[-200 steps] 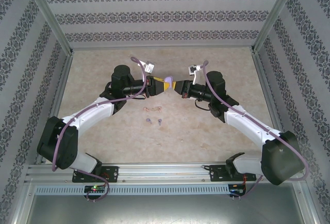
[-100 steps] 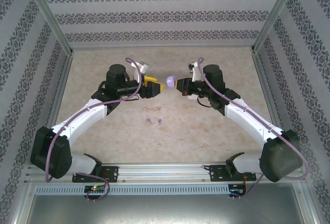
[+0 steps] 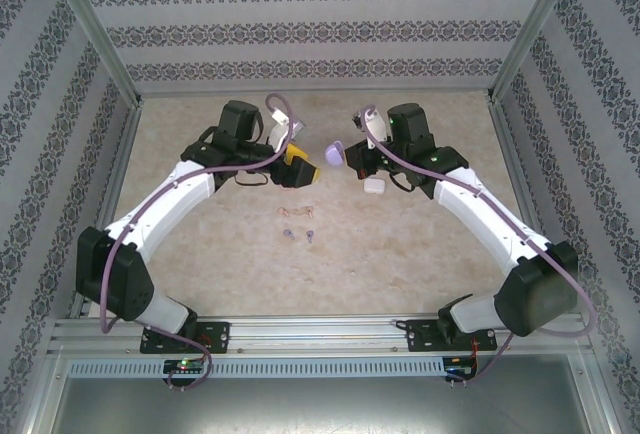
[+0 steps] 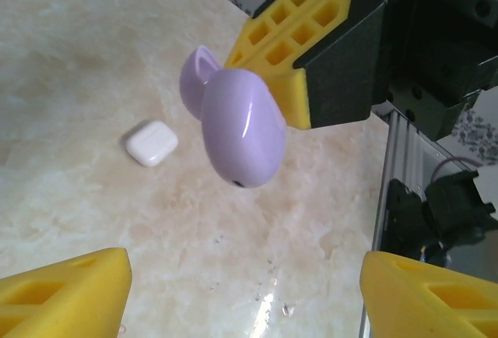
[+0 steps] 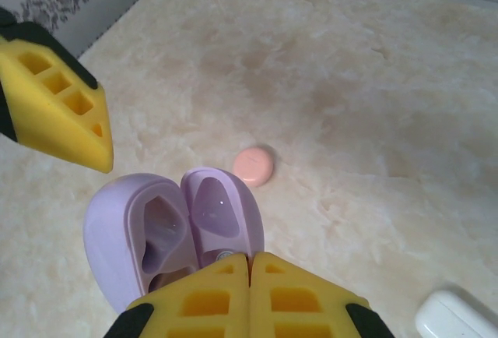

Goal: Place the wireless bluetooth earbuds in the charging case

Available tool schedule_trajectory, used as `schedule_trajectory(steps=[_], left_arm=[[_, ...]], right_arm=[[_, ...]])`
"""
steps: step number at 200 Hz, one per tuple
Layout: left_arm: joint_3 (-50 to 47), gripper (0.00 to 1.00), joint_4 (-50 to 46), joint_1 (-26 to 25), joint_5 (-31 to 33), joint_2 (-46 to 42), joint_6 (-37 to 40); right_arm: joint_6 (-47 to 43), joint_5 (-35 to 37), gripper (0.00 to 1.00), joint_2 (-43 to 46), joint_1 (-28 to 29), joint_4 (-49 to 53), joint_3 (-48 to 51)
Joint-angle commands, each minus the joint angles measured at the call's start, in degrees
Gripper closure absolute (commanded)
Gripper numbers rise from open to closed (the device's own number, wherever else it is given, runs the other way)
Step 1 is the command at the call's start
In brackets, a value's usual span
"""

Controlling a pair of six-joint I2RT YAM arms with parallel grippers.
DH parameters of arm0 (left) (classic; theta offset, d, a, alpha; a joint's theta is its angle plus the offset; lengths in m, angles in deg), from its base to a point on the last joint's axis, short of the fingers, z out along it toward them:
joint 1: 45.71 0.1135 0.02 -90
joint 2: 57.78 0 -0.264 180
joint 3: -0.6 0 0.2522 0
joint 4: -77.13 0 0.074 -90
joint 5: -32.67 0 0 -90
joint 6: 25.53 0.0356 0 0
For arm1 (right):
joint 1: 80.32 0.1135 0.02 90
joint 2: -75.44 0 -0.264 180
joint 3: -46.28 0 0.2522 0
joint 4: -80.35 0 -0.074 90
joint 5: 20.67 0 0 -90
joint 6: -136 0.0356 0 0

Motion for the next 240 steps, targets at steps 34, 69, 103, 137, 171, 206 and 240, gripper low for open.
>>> schedule_trajectory(steps=[34,69,103,137,171,206,240], left_arm=[[14.6,0.24,-22.3,0.4,-7.1,9.0,12.8],[18.7,0.25,-26.6,0.4,-8.1,12.9,15.3],[21.3,0.28,-28.6,0.4,-10.3,15.6,16.5],[24.1,0.31,-31.2,0.3,-12.6,17.7,17.8],[25.7,0.34,-33.0,0.3,-13.8,18.9,18.9],[26.7,0.37,-34.4,0.4,-14.6,19.6,19.8],[27.5,0.41,-35.2,0.4,-15.5,20.2,20.5]], right_arm=[[-6.9,-3.1,1.00,-0.5,-0.4,3.6,-1.7],[-6.5,-5.3,1.00,0.6,-0.1,3.0,-1.5],[-6.4,-6.7,1.00,0.8,0.6,2.9,-1.9],[-6.4,-7.5,1.00,0.2,1.2,3.1,-2.8],[-6.9,-7.5,1.00,-0.6,2.1,4.0,-4.1],[-7.3,-7.0,1.00,-1.4,2.8,4.8,-4.8],[-7.5,-6.8,1.00,-1.9,3.1,5.1,-5.0]])
